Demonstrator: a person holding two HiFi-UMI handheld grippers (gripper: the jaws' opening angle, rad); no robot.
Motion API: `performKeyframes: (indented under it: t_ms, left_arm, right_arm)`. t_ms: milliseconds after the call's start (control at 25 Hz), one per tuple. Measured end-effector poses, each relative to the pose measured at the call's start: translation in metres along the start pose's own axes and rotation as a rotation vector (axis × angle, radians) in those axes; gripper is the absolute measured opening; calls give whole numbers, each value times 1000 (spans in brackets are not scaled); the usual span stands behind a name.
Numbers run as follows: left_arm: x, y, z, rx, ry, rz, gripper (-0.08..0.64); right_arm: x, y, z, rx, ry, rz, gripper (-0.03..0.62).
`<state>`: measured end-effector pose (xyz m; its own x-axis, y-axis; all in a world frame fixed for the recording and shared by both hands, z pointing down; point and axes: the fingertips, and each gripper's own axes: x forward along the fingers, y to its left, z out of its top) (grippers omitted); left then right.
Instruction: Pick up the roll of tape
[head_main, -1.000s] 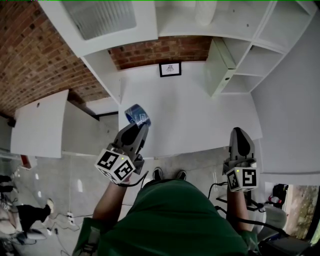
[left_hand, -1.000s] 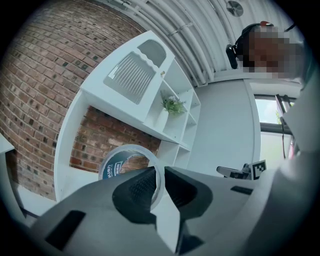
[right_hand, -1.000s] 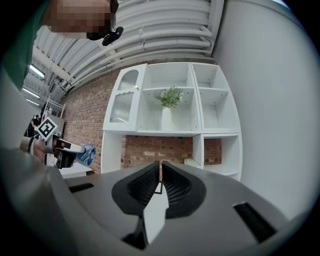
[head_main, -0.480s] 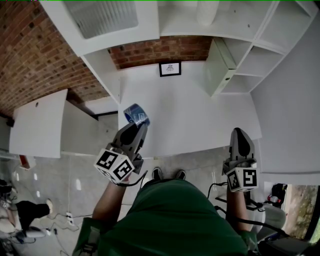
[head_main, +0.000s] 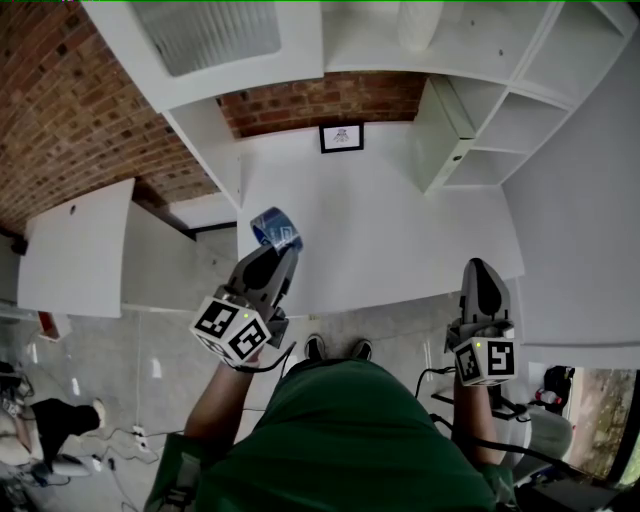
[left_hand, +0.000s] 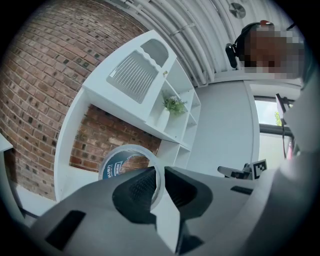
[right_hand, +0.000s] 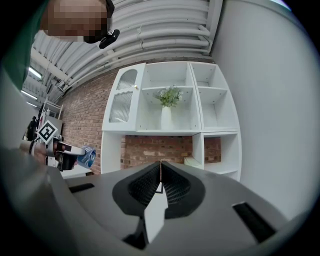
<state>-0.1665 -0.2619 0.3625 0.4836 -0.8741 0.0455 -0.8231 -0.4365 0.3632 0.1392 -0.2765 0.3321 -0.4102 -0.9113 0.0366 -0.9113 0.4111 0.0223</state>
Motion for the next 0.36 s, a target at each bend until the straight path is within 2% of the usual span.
performKeyframes:
  t_ms: [360]
  left_arm:
    - [3, 6, 0, -2, 8, -15, 67]
  right_arm:
    - [3, 4, -2, -4, 8, -12, 28]
